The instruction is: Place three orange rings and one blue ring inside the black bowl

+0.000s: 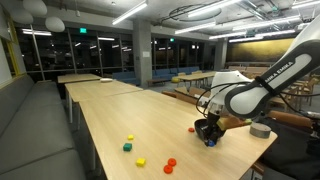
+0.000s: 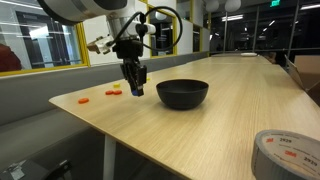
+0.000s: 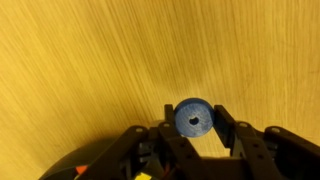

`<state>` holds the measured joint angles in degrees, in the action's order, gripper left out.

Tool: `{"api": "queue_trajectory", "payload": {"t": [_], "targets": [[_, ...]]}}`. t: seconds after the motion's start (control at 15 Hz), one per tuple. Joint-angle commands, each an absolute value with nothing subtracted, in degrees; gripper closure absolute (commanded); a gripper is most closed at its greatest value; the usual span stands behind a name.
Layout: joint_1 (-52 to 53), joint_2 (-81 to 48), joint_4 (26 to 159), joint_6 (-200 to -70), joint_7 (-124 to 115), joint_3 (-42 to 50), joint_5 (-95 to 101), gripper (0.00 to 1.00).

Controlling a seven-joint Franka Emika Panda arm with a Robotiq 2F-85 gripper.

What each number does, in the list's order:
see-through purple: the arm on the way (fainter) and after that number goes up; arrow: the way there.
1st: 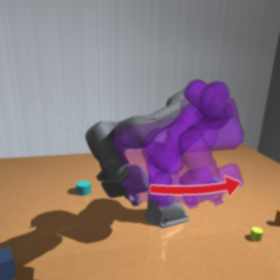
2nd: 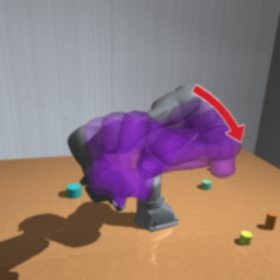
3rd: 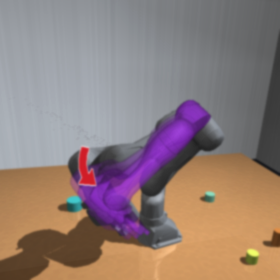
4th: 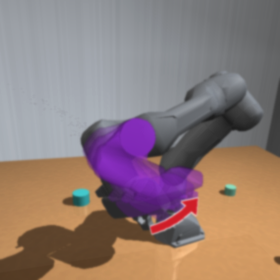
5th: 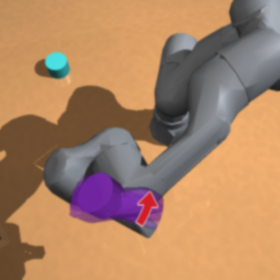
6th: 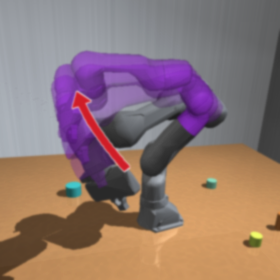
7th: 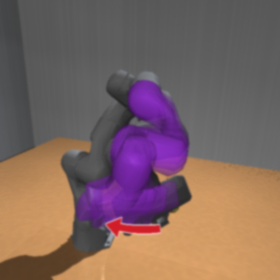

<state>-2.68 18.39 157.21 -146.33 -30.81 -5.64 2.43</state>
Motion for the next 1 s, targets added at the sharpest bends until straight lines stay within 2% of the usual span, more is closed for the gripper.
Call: {"api": "queue_trajectory", "payload": {"t": [0.0,0.93], "targets": [[-3.4,23.8,157.2,-143.6,-31.5,-6.4,1.3,0.81],[-16.4,25.9,157.1,-150.7,-34.1,-6.1,9.3,0.81]]}}
